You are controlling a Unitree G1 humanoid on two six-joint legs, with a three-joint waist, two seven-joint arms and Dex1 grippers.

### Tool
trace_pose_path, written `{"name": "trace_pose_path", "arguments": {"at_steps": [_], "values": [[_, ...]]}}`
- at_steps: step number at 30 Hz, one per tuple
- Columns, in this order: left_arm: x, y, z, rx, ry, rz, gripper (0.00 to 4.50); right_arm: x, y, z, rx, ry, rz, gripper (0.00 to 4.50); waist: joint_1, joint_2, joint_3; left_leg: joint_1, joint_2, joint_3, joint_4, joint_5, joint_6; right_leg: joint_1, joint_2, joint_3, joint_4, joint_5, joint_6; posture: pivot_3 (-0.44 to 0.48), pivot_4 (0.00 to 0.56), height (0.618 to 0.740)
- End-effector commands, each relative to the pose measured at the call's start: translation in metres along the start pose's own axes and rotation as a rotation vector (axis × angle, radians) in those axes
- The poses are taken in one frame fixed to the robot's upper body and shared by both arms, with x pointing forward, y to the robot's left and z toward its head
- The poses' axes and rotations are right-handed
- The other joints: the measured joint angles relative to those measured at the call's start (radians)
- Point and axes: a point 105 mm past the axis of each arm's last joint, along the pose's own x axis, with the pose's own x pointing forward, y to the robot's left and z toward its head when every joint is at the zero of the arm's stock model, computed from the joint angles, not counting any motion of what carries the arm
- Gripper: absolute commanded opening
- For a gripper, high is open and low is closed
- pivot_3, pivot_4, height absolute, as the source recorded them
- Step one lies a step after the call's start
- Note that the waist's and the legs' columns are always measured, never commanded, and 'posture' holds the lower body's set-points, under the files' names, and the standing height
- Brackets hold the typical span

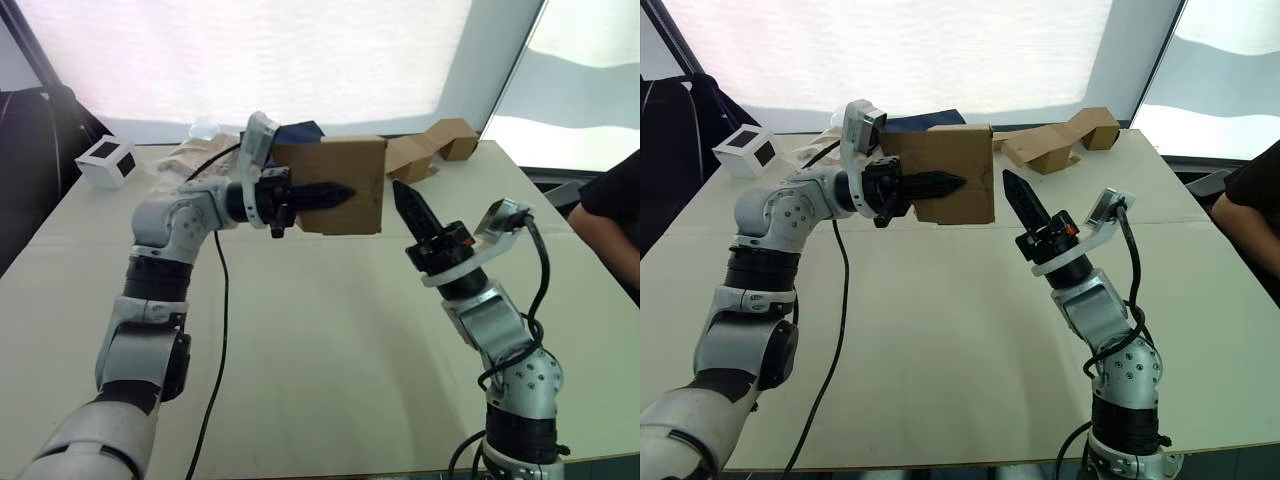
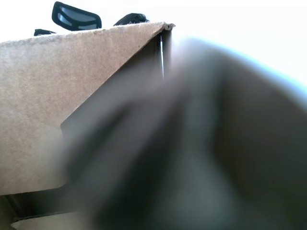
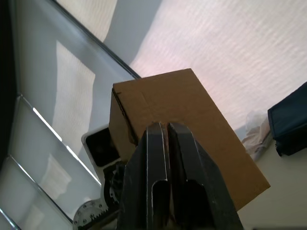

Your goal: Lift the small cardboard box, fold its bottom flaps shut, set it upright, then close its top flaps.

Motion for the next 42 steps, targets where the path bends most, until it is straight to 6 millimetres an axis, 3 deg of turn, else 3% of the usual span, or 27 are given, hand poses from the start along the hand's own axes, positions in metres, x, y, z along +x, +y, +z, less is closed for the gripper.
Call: {"name": "trace_pose_path", "arguments": {"at_steps": [1, 7, 11, 17, 19, 21, 24, 29, 37, 42], "values": [[0.006, -0.009, 0.008, 0.041, 0.005, -0.045, 0.10, 0.003, 0.019, -0.009, -0.048, 0.068, 0.075, 0.03, 0.000, 0.000, 0.000, 0.000, 0.000, 0.000, 0.000, 0.000, 0.000, 0.000, 0.000, 0.000, 0.000, 0.000, 0.000, 0.000, 0.150, 0.740], [0.009, -0.008, 0.002, 0.038, 0.024, -0.052, 0.10, 0.006, 0.025, -0.026, -0.059, 0.155, 0.112, 0.03, 0.000, 0.000, 0.000, 0.000, 0.000, 0.000, 0.000, 0.000, 0.000, 0.000, 0.000, 0.000, 0.000, 0.000, 0.000, 0.000, 0.150, 0.740], [0.010, -0.007, 0.000, 0.035, 0.030, -0.044, 0.10, 0.006, 0.024, -0.026, -0.074, 0.156, 0.098, 0.03, 0.001, 0.000, 0.000, 0.000, 0.000, 0.000, 0.000, 0.000, 0.000, 0.000, 0.000, 0.000, 0.000, 0.000, 0.000, 0.000, 0.150, 0.740], [0.004, 0.001, 0.000, 0.071, 0.099, 0.030, 0.10, -0.011, 0.009, 0.003, -0.164, 0.122, -0.007, 0.03, 0.005, 0.000, 0.000, 0.000, 0.000, 0.000, 0.000, 0.000, 0.000, 0.000, 0.000, 0.000, 0.000, 0.000, 0.000, 0.000, 0.150, 0.740], [0.001, 0.013, -0.005, 0.213, 0.242, 0.170, 0.10, -0.029, 0.002, 0.023, -0.261, 0.161, -0.069, 0.03, 0.006, 0.000, 0.000, 0.000, 0.000, 0.000, 0.000, 0.000, 0.000, 0.000, 0.000, 0.000, -0.001, 0.000, 0.000, 0.000, 0.150, 0.740], [-0.002, 0.012, -0.014, 0.293, 0.428, 0.178, 0.10, -0.045, 0.002, 0.031, -0.405, 0.305, -0.111, 0.03, 0.009, 0.000, 0.000, -0.001, -0.001, 0.000, 0.000, 0.000, 0.000, 0.000, -0.001, 0.000, -0.001, 0.000, 0.000, 0.000, 0.150, 0.740], [-0.009, 0.019, -0.026, 0.381, 0.683, 0.201, 0.10, -0.061, 0.003, 0.016, -0.592, 0.603, -0.106, 0.03, 0.006, 0.001, 0.000, -0.002, -0.001, 0.000, -0.001, 0.000, 0.001, 0.000, 0.000, 0.001, -0.004, 0.000, 0.000, 0.000, 0.150, 0.740], [-0.016, 0.042, -0.047, 0.463, 1.008, 0.273, 0.10, -0.084, 0.003, -0.007, -0.744, 0.930, -0.053, 0.03, 0.008, 0.001, 0.000, 0.000, -0.002, -0.001, 0.000, -0.002, 0.003, 0.003, 0.007, 0.004, -0.005, 0.000, 0.000, 0.000, 0.150, 0.740], [0.005, -0.002, -0.080, 0.472, 1.148, -0.100, 0.10, -0.085, 0.006, -0.025, -0.813, 0.964, -0.023, 0.03, 0.008, 0.000, 0.001, -0.001, 0.001, -0.001, 0.000, -0.003, 0.006, 0.000, 0.012, 0.009, -0.004, 0.000, 0.000, 0.000, 0.150, 0.740], [0.006, 0.004, -0.100, 0.469, 1.213, -0.089, 0.10, -0.089, 0.001, -0.030, -0.806, 0.909, -0.091, 0.03, 0.010, 0.000, 0.001, 0.000, 0.000, -0.001, 0.002, -0.003, 0.006, 0.002, 0.012, 0.010, -0.004, 0.000, 0.000, 0.000, 0.150, 0.740]]}}
